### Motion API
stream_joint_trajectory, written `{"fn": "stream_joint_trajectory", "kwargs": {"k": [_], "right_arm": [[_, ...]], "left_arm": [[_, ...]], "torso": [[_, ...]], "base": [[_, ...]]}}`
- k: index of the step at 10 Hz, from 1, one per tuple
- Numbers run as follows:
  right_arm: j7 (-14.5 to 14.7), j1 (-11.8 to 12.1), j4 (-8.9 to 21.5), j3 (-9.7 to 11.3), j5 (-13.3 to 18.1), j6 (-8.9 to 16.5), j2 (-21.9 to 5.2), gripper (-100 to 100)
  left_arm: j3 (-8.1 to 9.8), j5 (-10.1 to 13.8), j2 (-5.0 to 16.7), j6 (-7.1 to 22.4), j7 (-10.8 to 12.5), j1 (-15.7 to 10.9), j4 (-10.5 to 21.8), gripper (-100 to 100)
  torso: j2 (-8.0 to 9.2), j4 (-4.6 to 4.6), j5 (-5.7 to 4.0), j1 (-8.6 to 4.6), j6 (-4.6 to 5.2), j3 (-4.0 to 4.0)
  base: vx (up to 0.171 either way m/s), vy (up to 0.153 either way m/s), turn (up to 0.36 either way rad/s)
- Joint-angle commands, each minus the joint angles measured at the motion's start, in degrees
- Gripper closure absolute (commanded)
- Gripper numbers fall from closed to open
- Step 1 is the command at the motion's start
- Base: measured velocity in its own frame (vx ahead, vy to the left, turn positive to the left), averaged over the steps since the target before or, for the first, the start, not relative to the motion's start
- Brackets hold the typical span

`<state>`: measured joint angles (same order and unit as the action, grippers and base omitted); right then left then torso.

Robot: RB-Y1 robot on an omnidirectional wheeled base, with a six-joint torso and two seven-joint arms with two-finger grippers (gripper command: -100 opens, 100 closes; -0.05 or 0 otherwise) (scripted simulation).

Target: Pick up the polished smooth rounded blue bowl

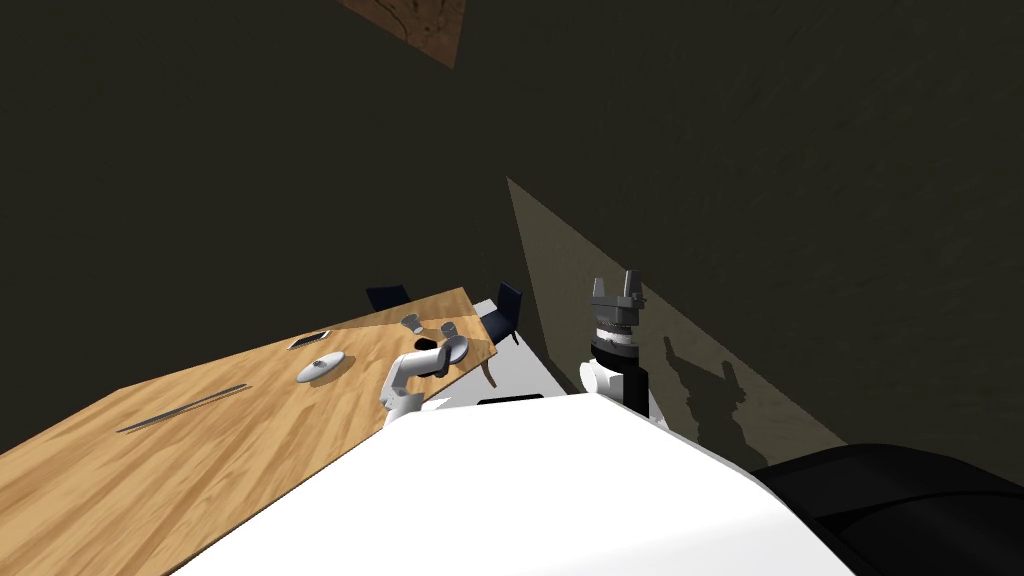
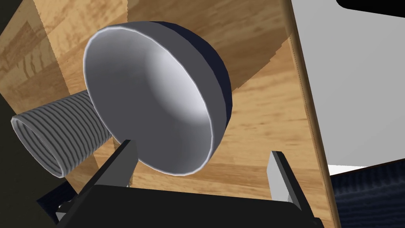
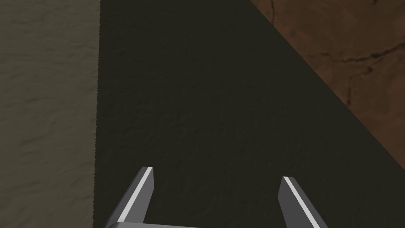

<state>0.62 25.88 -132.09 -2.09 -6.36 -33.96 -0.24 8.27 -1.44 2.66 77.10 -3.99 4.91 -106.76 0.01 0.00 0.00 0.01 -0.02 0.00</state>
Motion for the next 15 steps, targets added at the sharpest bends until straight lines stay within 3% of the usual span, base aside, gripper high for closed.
{"fn": "stream_joint_trajectory", "kwargs": {"k": [1, 4, 5, 6, 10, 11, 12, 15], "right_arm": [[0.00, 0.00, 0.00, 0.00, 0.00, 0.00, 0.00, 0], [0.00, 0.00, 0.00, 0.00, 0.00, 0.00, 0.00, 0], [0.00, 0.00, 0.00, 0.00, 0.00, 0.00, 0.00, 0], [0.00, 0.00, 0.00, 0.00, 0.00, 0.00, 0.00, 0], [0.00, 0.00, 0.00, 0.00, 0.00, 0.00, 0.00, 0], [0.00, 0.00, 0.00, 0.00, 0.00, 0.00, 0.00, 0], [0.00, 0.00, 0.00, 0.00, 0.00, 0.00, 0.00, 0], [0.00, 0.00, 0.00, 0.00, 0.00, 0.00, 0.00, 0]], "left_arm": [[0.08, -0.02, 0.16, -1.53, 0.20, -0.71, 2.15, -100], [0.22, -0.04, 0.40, -3.54, 0.47, -1.79, 5.22, -100], [0.25, 0.07, 0.42, -3.31, 0.35, -1.50, 4.78, -100], [0.26, 0.08, 0.43, -3.48, 0.37, -1.54, 4.91, 100], [0.26, 0.08, 0.42, -3.40, 0.36, -1.50, 4.88, 100], [0.26, 0.08, 0.42, -3.40, 0.36, -1.50, 4.88, 0], [0.73, 0.30, 2.27, -2.29, 0.55, -1.82, 4.72, -100], [2.14, 0.95, 4.11, 0.84, 1.12, -2.85, 4.42, -100]], "torso": [[0.00, 0.00, 0.00, 0.00, 0.00, 0.00], [0.00, 0.00, 0.00, 0.00, 0.00, 0.00], [0.00, 0.00, 0.00, 0.00, 0.00, 0.00], [0.00, 0.00, 0.00, -0.01, -0.01, 0.00], [-0.16, -0.03, 0.04, 0.05, 0.04, -0.09], [-0.17, -0.03, 0.04, 0.06, 0.04, -0.10], [-0.18, -0.03, 0.04, 0.06, 0.04, -0.10], [-0.19, -0.04, 0.03, 0.02, 0.05, -0.11]], "base": [[0.000, 0.000, 0.000], [0.000, 0.000, 0.000], [0.000, 0.000, 0.000], [0.000, 0.000, 0.000], [-0.001, 0.000, 0.003], [0.000, 0.000, 0.000], [0.002, -0.006, -0.016], [0.003, -0.015, -0.027]]}}
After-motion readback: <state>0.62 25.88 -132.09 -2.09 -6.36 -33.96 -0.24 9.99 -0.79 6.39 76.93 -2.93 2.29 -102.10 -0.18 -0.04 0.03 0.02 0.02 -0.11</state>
